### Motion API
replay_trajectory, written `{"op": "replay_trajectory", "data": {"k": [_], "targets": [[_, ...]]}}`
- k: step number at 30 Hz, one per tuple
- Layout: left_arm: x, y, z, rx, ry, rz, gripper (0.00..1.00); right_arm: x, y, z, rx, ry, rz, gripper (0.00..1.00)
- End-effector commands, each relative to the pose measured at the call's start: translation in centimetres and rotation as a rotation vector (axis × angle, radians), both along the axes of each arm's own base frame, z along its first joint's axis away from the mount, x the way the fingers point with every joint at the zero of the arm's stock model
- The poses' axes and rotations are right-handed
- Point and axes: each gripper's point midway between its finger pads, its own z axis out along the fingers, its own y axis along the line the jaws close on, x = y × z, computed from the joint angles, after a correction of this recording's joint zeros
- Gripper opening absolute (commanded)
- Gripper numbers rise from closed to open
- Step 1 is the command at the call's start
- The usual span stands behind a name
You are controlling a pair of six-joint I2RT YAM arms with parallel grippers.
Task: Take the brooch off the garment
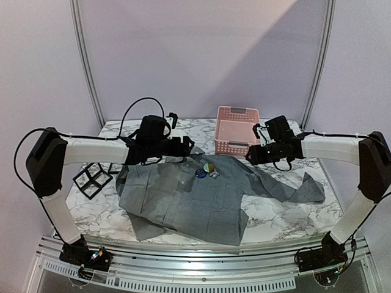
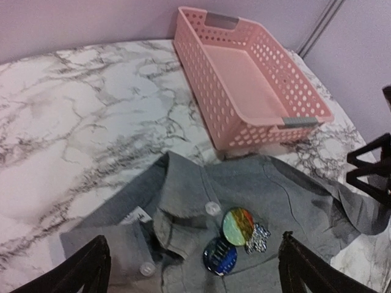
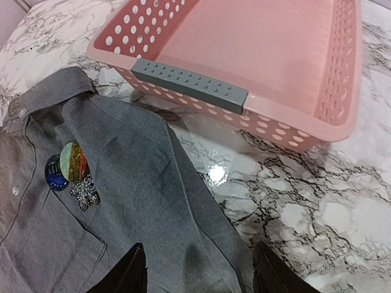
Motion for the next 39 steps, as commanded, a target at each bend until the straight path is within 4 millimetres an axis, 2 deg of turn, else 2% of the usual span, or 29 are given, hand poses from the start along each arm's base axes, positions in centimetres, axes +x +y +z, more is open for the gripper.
{"op": "replay_trajectory", "data": {"k": [1,10,18,26,30,32,39], "targets": [[-3.5,-1.4,-2.1,-0.008,0.091,-0.031,0.96,1.6,2.3,-0.2,0.009,-0.022,0.070,0.57],[-6.4,-2.1,-6.0,-0.074,0.230,-0.038,0.95,3.2,4.1,-2.6,-0.022,-0.010,0.112,0.56],[-8.7,-1.4,-9.3,-0.053,0.326,-0.038,0.95,4.1,4.3,-4.8,-0.060,0.008,0.103,0.50],[-10.8,0.6,-12.3,-0.013,0.399,-0.006,0.95,4.9,4.5,-6.0,-0.070,0.019,0.071,0.32],[-11.7,1.5,-13.3,0.010,0.422,0.007,0.95,5.2,4.5,-6.5,-0.074,0.031,0.045,0.20],[-12.3,2.0,-13.9,0.018,0.439,0.012,0.95,5.6,3.8,-6.9,-0.103,0.027,0.012,0.17],[-12.7,3.6,-14.2,0.054,0.433,0.053,0.95,5.5,2.9,-8.0,-0.132,0.048,-0.038,0.05]]}}
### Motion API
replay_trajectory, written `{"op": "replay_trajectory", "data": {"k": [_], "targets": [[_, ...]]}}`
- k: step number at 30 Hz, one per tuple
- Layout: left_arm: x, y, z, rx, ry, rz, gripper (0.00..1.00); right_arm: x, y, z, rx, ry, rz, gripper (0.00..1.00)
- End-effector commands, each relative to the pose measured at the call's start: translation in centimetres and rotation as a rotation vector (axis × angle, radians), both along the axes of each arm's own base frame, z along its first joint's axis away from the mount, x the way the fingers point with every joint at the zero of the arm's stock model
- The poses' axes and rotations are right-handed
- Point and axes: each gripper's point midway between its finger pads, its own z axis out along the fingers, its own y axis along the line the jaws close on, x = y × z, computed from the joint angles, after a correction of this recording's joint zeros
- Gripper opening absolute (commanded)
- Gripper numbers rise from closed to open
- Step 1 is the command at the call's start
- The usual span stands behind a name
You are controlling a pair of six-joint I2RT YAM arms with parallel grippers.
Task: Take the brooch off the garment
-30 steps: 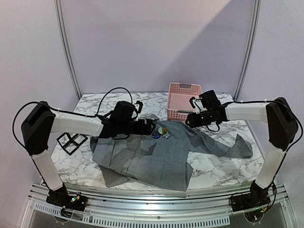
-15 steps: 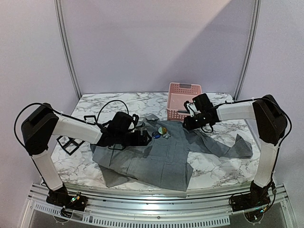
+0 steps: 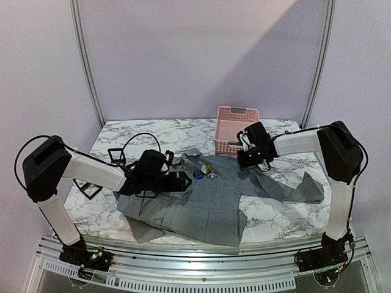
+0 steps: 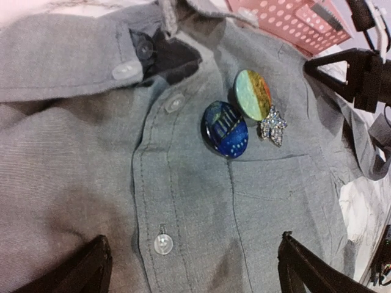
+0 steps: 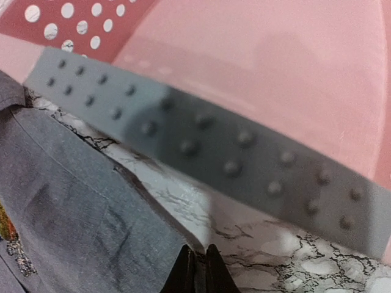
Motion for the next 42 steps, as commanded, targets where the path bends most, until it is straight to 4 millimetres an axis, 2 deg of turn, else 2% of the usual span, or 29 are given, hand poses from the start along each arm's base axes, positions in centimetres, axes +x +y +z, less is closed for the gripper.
{"op": "replay_trajectory", "data": {"k": [1,7,18,27,31,32,36,42], "targets": [[-2.7,2.7,-3.7,0.127,0.110,0.025,0.95,0.2,-0.6,-0.7,-0.033,0.002,-0.056,0.03],[-2.9,3.2,-3.6,0.141,0.111,0.031,0.95,0.3,-1.5,-0.2,-0.037,-0.020,-0.111,0.00],[-3.1,3.9,-3.7,0.165,0.115,0.049,0.95,0.3,-4.6,-0.8,-0.090,-0.014,-0.248,0.00],[-3.0,3.7,-3.3,0.162,0.109,0.042,0.95,0.5,-4.9,-0.1,-0.077,-0.027,-0.265,0.00],[-2.5,2.6,-1.4,0.137,0.069,0.005,0.95,0.2,-3.0,1.4,0.003,-0.032,-0.175,0.01],[-2.4,2.3,-0.7,0.134,0.053,-0.007,0.95,-0.1,-2.5,1.9,0.022,-0.038,-0.147,0.05],[-1.6,1.0,2.7,0.118,-0.005,-0.047,0.96,-1.1,-0.3,6.3,0.095,-0.127,-0.036,0.31],[-0.8,-0.6,8.1,0.116,-0.072,-0.129,0.98,-3.0,2.4,9.9,0.182,-0.156,0.074,0.47]]}}
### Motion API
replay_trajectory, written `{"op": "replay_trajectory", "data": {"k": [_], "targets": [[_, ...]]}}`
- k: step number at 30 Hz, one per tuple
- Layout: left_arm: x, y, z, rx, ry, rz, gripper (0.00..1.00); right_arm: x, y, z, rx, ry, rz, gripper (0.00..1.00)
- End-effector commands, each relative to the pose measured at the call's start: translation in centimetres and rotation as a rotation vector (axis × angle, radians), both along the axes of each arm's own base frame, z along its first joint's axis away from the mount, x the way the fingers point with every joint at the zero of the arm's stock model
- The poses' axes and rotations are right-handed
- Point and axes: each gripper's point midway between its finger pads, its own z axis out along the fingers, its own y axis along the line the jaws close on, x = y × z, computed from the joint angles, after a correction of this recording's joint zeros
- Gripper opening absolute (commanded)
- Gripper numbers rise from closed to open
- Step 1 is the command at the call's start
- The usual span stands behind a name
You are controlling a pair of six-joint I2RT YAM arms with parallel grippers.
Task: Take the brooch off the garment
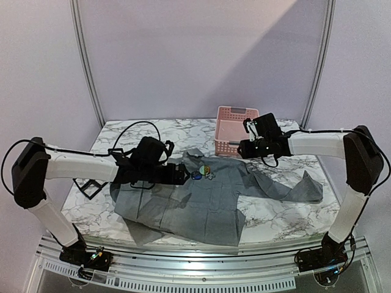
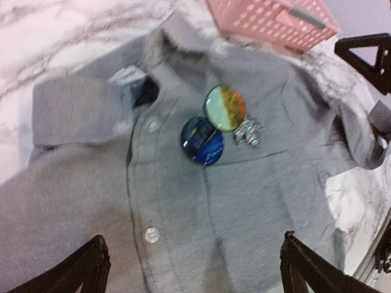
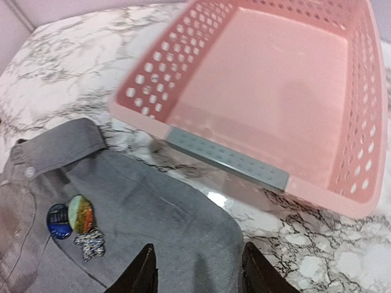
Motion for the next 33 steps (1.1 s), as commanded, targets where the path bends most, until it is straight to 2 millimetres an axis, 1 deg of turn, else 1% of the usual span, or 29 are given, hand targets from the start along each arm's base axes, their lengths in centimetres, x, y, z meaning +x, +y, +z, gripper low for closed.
{"op": "replay_trajectory", "data": {"k": [1,3,4,6,9,14,17,18,21,22,24,27,28,30,31,32,33], "targets": [[-0.3,-1.3,4.7,0.029,-0.055,-0.108,0.98,-1.9,3.1,3.5,0.089,-0.049,0.131,0.49],[0.1,-1.3,6.0,0.062,-0.071,-0.132,0.98,-2.6,4.1,4.1,0.101,-0.059,0.167,0.52],[0.6,-1.3,7.1,0.074,-0.090,-0.145,0.98,-2.9,4.5,4.5,0.104,-0.066,0.181,0.52],[1.3,-0.9,8.0,0.080,-0.087,-0.160,0.99,-3.3,5.2,4.7,0.111,-0.067,0.197,0.52],[2.3,-0.4,9.0,0.055,-0.061,-0.193,1.00,-4.1,6.6,4.8,0.144,-0.053,0.227,0.52],[4.9,1.2,10.3,0.064,-0.058,-0.165,0.99,-5.6,9.6,4.6,0.162,-0.047,0.290,0.53],[6.3,2.3,10.8,0.074,-0.084,-0.142,0.99,-6.5,11.8,3.9,0.142,-0.037,0.329,0.55],[6.8,2.8,10.8,0.087,-0.092,-0.130,1.00,-6.8,12.5,3.3,0.136,-0.026,0.340,0.55],[7.9,4.9,11.1,0.147,-0.133,-0.078,0.99,-7.5,14.2,2.5,0.131,-0.016,0.373,0.55],[7.9,5.5,11.4,0.166,-0.153,-0.061,0.99,-7.7,14.7,1.9,0.128,-0.006,0.382,0.55],[8.2,6.8,12.2,0.199,-0.211,-0.017,0.99,-7.9,15.8,1.5,0.128,0.001,0.403,0.55],[7.8,7.4,12.9,0.208,-0.249,-0.014,0.99,-8.1,17.2,0.2,0.117,0.024,0.424,0.54],[7.7,7.5,12.9,0.213,-0.250,-0.014,1.00,-8.2,17.7,0.0,0.116,0.027,0.431,0.53],[7.5,7.6,12.7,0.216,-0.245,-0.018,1.00,-8.1,18.4,-1.3,0.093,0.042,0.432,0.50],[7.4,7.5,12.5,0.214,-0.239,-0.022,1.00,-8.1,18.8,-1.5,0.087,0.043,0.436,0.50],[7.4,7.4,12.5,0.211,-0.234,-0.026,1.00,-8.0,18.9,-2.4,0.067,0.051,0.432,0.50],[7.3,7.4,12.5,0.208,-0.233,-0.029,0.99,-7.9,19.1,-2.6,0.055,0.049,0.431,0.49]]}}
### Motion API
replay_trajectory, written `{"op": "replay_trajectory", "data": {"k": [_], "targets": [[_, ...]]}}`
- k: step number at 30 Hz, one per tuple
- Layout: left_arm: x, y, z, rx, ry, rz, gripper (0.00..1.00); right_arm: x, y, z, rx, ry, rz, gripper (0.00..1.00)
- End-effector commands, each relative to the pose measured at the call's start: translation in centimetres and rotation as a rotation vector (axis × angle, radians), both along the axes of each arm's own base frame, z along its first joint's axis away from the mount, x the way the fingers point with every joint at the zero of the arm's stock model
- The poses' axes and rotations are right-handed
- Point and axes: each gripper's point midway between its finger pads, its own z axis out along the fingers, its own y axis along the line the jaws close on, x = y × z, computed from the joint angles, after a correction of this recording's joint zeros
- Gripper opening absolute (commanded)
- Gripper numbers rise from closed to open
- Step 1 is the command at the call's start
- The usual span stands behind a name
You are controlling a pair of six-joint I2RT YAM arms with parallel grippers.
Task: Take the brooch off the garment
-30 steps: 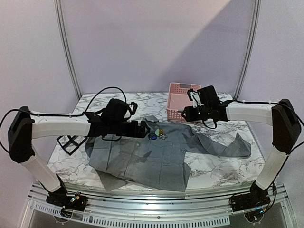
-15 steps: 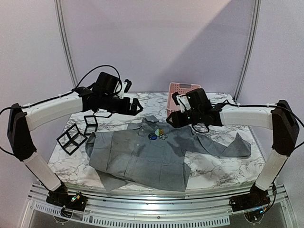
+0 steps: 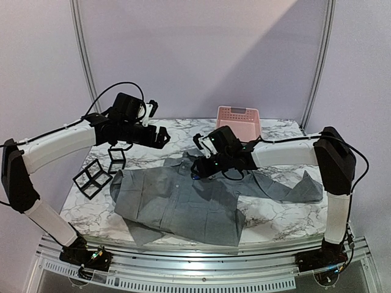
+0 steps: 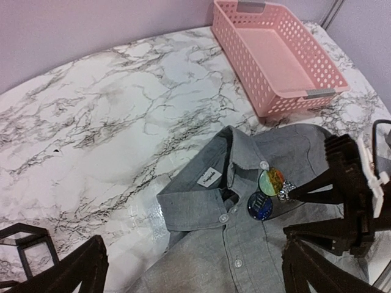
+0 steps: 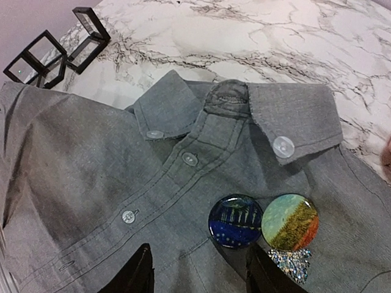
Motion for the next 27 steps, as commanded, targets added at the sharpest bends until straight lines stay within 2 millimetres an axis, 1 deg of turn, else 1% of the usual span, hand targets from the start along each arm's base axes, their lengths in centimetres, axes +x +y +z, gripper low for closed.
{"op": "replay_trajectory", "data": {"k": [1,4,9,12,16,18,23,27], "targets": [[0.1,0.5,0.2,0.013,-0.017,0.001,1.00,0.1,1.2,-2.4,-0.059,0.014,0.000,0.49],[-0.1,0.5,0.6,0.000,-0.021,0.001,1.00,0.5,1.3,-3.6,-0.087,0.012,-0.009,0.49],[-0.1,0.5,0.9,-0.005,-0.027,0.002,1.00,1.2,1.6,-4.6,-0.117,0.008,-0.015,0.49],[-0.2,0.7,1.0,0.001,-0.029,0.007,1.00,1.4,1.8,-5.6,-0.136,0.012,-0.013,0.49],[-0.2,0.8,1.2,-0.002,-0.034,0.009,1.00,1.3,1.6,-6.7,-0.156,0.022,-0.011,0.48],[-0.2,0.8,1.2,-0.001,-0.034,0.011,1.00,1.8,1.2,-7.3,-0.184,0.007,-0.038,0.46],[-0.2,0.9,1.0,0.004,-0.031,0.012,0.99,1.6,1.2,-7.9,-0.203,0.006,-0.038,0.46],[-0.2,0.8,1.0,0.003,-0.029,0.012,1.00,1.3,1.1,-9.0,-0.234,0.006,-0.034,0.46]]}}
